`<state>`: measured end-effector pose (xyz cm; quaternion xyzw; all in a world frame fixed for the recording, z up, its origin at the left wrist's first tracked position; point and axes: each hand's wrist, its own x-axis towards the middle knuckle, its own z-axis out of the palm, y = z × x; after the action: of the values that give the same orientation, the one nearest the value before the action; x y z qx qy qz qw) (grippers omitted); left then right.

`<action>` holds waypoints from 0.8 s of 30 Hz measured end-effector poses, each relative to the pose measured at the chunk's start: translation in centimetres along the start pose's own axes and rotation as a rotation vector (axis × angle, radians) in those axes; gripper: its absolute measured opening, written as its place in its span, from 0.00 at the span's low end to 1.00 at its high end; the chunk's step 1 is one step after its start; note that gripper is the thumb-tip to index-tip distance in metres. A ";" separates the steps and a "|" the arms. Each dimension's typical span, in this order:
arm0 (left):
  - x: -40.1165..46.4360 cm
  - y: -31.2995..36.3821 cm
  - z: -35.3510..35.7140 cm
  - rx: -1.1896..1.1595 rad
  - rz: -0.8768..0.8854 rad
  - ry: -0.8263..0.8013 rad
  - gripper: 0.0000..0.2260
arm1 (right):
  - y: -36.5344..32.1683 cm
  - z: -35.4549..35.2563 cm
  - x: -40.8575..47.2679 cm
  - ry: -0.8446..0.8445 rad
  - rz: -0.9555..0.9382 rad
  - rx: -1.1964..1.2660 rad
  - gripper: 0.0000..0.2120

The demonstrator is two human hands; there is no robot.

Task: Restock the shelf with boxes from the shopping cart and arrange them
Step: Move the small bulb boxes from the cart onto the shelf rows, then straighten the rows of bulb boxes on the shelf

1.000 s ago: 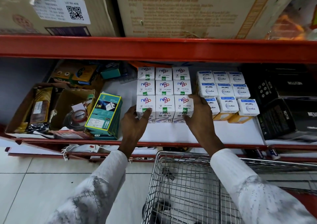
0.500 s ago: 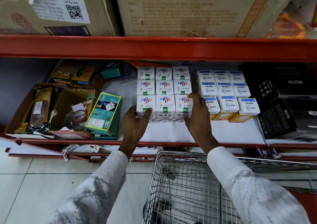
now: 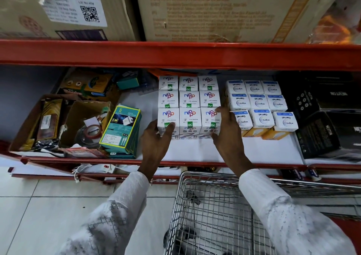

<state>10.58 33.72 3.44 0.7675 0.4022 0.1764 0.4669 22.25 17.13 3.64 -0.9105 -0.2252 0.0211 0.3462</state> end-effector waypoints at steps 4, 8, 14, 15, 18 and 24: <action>-0.1 -0.1 -0.2 -0.018 -0.001 0.002 0.15 | -0.2 -0.3 0.2 -0.005 -0.025 -0.063 0.35; -0.8 0.4 -0.9 0.076 0.083 0.048 0.16 | -1.1 -1.4 0.2 -0.004 -0.043 -0.099 0.34; -2.9 3.5 -2.9 0.225 0.372 0.216 0.15 | -1.2 -3.8 -1.1 0.055 -0.078 -0.216 0.36; -3.2 4.1 -2.8 0.209 0.416 0.221 0.15 | -1.0 -4.5 -1.5 0.068 -0.072 -0.230 0.36; -4.2 5.7 -1.1 0.148 0.531 0.222 0.12 | 0.5 -7.0 -2.5 0.094 -0.033 -0.250 0.37; -8.5 9.0 6.9 0.063 0.523 -0.110 0.13 | 5.8 -11.2 -2.5 0.154 0.034 -0.237 0.32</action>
<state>13.87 20.91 8.65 0.8679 0.1694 0.2366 0.4027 24.47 5.24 8.13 -0.9476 -0.1832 -0.0697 0.2524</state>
